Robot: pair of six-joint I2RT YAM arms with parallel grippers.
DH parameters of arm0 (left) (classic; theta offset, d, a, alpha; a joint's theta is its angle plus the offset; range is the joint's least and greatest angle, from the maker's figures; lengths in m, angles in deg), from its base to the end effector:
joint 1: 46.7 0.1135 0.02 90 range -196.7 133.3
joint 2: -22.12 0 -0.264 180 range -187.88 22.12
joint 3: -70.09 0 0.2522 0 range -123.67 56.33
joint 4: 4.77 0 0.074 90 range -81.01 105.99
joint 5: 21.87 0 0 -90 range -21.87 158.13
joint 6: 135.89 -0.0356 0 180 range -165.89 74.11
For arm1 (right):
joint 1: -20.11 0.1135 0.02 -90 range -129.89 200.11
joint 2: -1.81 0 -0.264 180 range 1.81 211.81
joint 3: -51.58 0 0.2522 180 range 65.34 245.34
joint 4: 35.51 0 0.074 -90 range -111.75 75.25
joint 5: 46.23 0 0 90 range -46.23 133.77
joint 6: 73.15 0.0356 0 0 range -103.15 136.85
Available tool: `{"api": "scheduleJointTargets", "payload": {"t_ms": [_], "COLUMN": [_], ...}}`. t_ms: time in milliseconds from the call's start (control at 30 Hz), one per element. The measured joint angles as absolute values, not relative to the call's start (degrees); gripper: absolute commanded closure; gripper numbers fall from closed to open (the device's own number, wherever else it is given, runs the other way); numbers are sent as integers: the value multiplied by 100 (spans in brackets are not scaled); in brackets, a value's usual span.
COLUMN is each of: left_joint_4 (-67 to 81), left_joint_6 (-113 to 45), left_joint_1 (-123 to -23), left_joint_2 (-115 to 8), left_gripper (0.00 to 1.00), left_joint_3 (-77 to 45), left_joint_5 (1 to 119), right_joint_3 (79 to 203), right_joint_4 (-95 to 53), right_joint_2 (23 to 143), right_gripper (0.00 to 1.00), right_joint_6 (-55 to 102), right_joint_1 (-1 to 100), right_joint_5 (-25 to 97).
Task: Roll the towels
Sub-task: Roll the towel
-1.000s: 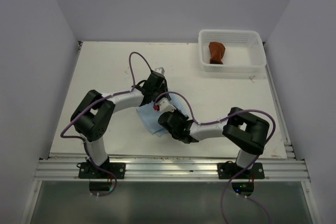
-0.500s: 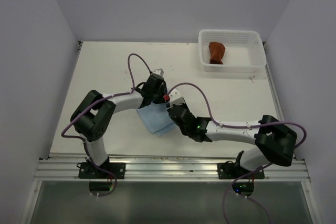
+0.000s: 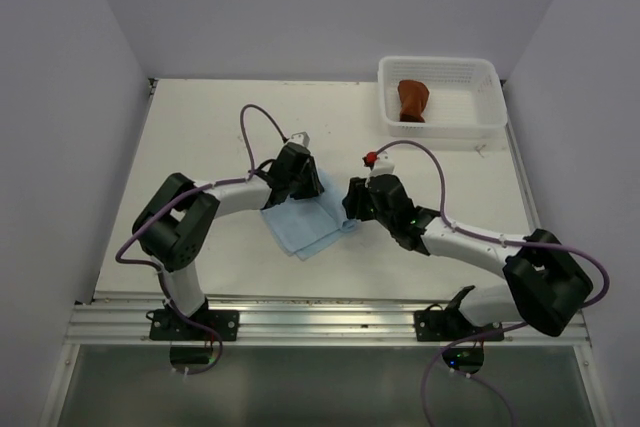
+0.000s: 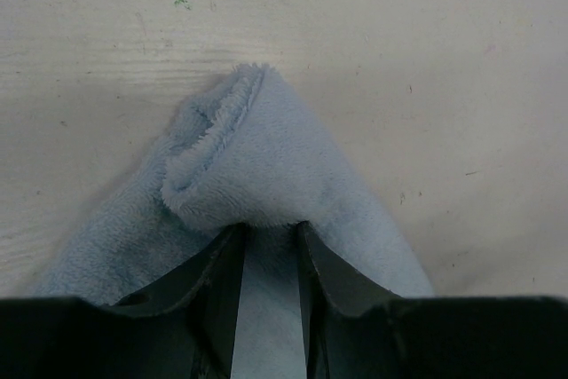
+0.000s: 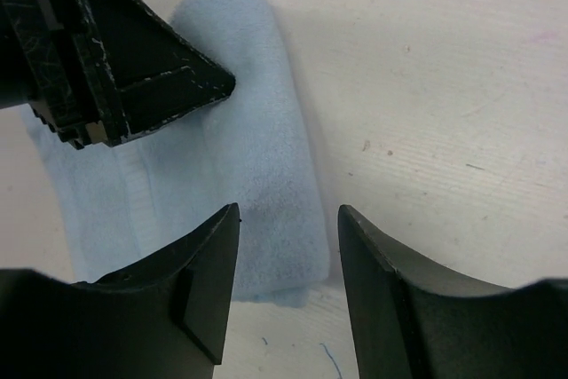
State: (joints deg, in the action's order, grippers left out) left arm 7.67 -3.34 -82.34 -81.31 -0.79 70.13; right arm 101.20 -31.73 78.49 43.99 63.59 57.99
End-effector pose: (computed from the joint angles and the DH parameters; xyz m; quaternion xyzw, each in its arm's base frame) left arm 0.3026 -0.2154 0.1571 -0.0623 0.9216 -0.2288 0.3072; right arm 0.2070 0.1842 0.2000 -0.0622 0.8629 0.1953 0.4619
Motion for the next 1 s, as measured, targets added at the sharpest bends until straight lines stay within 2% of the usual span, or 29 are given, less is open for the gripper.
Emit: {"api": "scheduleJointTargets", "payload": {"t_ms": [67,633,700,733,800,833,967,1000], "left_joint_4": [740,688,679,673,675,677,695,706], "left_joint_6": [-324,-295,-293,-289,-280,-275,-238,-234], "left_joint_1": [-8234,-8197,-8192,-8188,-8181,-8181,-8172,-8168], "left_joint_2": [-8127,-7994,-7972,-7965,-7961,-7959,-7954,-7954], "left_gripper": [67,67,67,67,67,67,67,67], "left_joint_3": [-64,130,170,181,185,185,183,178], "left_joint_5": [7010,7006,7008,7006,7006,7004,7002,6986], "right_joint_3": [10120,9910,9910,9908,9901,9884,9832,9810], "right_joint_4": [-3249,-3886,-3982,-4045,-4165,-4242,-4388,-4408], "right_joint_2": [7871,9012,9091,9132,9189,9196,9193,9182], "right_gripper": [43,44,49,57,67,78,100,100], "right_joint_6": [4611,5208,5186,5173,5144,5125,5022,4991], "right_joint_1": [6252,5583,5583,5583,5583,5583,5581,5583], "right_joint_5": [5443,4055,3939,3869,3742,3668,3543,3543]}}
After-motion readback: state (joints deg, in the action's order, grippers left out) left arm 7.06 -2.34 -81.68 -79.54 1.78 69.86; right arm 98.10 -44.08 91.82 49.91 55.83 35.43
